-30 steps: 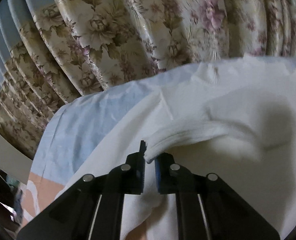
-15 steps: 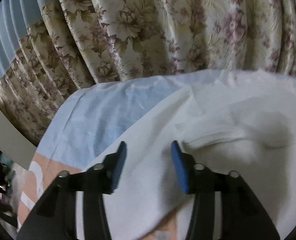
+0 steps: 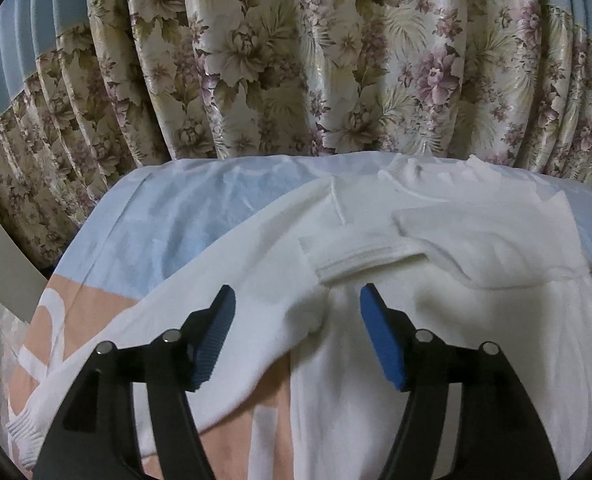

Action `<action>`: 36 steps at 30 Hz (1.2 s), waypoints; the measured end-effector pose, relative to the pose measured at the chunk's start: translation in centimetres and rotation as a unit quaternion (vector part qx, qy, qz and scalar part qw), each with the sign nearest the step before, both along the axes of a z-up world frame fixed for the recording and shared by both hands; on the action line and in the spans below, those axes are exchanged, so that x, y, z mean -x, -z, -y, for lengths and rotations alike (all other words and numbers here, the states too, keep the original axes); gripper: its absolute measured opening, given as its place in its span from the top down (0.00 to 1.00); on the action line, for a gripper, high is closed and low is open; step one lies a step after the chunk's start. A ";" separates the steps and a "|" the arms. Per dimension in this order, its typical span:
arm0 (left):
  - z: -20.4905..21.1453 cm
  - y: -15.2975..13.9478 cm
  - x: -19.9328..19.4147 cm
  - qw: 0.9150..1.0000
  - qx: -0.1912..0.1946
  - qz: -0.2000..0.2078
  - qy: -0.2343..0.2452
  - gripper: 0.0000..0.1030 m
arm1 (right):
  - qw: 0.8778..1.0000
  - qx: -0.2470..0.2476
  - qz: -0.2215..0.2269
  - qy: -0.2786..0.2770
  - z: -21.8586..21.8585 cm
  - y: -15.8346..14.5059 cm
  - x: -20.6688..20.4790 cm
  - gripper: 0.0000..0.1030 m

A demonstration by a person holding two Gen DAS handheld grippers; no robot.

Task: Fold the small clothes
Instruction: 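Move the left gripper to the cuff of the other sleeve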

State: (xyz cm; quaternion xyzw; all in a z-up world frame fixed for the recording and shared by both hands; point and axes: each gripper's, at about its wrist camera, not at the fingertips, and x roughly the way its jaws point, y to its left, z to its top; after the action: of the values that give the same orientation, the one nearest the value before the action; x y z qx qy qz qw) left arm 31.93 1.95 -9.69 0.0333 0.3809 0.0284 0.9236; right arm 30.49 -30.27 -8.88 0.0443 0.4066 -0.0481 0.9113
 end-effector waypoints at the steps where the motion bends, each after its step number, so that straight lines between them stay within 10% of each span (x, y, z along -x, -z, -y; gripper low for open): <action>1: -0.1 -0.2 0.5 1.000 0.001 0.001 0.001 0.36 | 1.000 0.000 0.002 -0.002 -0.2 -0.2 0.6 0.26; 36: -14.7 1.3 23.5 0.995 0.041 0.019 -0.086 0.30 | 0.996 0.012 0.046 -0.081 -12.1 -0.7 21.6 0.18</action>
State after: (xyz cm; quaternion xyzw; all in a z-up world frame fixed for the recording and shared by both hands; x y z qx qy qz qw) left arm 8.45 16.61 -10.97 -0.0381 0.3657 0.0927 0.9253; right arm 8.89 -18.19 -8.21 0.0029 0.3660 0.0231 0.9303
